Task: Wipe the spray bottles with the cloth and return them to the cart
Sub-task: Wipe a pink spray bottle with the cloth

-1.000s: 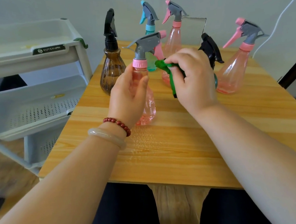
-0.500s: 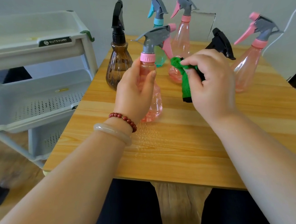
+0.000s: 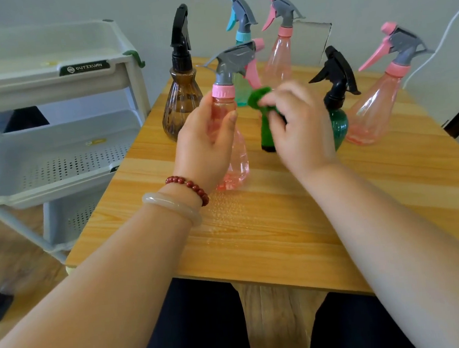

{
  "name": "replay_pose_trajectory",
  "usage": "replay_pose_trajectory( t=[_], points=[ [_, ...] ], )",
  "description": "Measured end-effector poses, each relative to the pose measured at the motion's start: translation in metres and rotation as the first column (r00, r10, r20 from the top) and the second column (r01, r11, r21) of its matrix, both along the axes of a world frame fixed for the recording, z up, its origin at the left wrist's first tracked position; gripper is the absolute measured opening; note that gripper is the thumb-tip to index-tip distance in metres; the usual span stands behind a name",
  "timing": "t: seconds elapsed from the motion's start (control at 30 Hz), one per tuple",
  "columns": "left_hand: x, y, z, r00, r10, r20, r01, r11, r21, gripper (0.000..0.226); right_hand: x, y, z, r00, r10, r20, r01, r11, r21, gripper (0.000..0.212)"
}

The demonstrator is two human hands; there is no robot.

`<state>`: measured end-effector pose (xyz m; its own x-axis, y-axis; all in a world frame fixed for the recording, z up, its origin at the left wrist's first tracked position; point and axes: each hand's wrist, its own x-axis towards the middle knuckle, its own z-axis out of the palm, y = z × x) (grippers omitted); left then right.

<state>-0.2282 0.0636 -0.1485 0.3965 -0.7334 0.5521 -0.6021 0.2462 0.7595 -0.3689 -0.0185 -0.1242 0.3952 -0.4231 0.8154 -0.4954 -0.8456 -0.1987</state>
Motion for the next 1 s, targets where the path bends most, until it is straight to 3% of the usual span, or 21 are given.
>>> replay_pose_trajectory(
  t=[0.1,0.23,0.37,0.47,0.63,0.8,1.0],
  points=[
    [-0.001,0.004,0.0,1.0,-0.017,0.004,0.017,1.0,-0.006,0.028,-0.017,0.005,-0.023,0.999,-0.007,-0.038,0.011,0.995,0.096,0.019],
    [-0.003,0.009,0.002,0.998,-0.028,-0.061,0.028,1.0,0.003,0.025,-0.027,0.014,-0.014,0.999,-0.033,0.033,0.03,0.995,0.098,0.019],
    [-0.001,0.01,0.004,0.993,0.009,-0.114,-0.007,1.0,0.02,0.048,-0.024,0.015,0.0,0.993,-0.032,0.111,0.028,0.999,0.04,0.017],
    [0.002,0.008,0.005,0.99,0.001,-0.141,0.003,1.0,0.029,0.038,-0.026,0.016,-0.001,0.993,-0.035,0.111,0.031,0.999,0.04,0.017],
    [0.008,0.008,0.004,0.994,0.095,-0.047,-0.091,0.993,0.076,0.023,-0.034,0.017,0.0,0.982,-0.094,0.161,0.081,0.993,0.083,0.014],
    [0.004,0.012,0.007,0.983,0.062,-0.175,-0.046,0.994,0.096,0.057,-0.031,0.021,0.011,0.97,-0.099,0.222,0.079,0.992,0.099,0.015],
    [-0.006,0.002,0.008,0.982,0.11,-0.156,-0.099,0.992,0.076,0.04,-0.024,0.028,0.012,0.965,-0.087,0.247,0.063,0.993,0.104,0.014]
  ],
)
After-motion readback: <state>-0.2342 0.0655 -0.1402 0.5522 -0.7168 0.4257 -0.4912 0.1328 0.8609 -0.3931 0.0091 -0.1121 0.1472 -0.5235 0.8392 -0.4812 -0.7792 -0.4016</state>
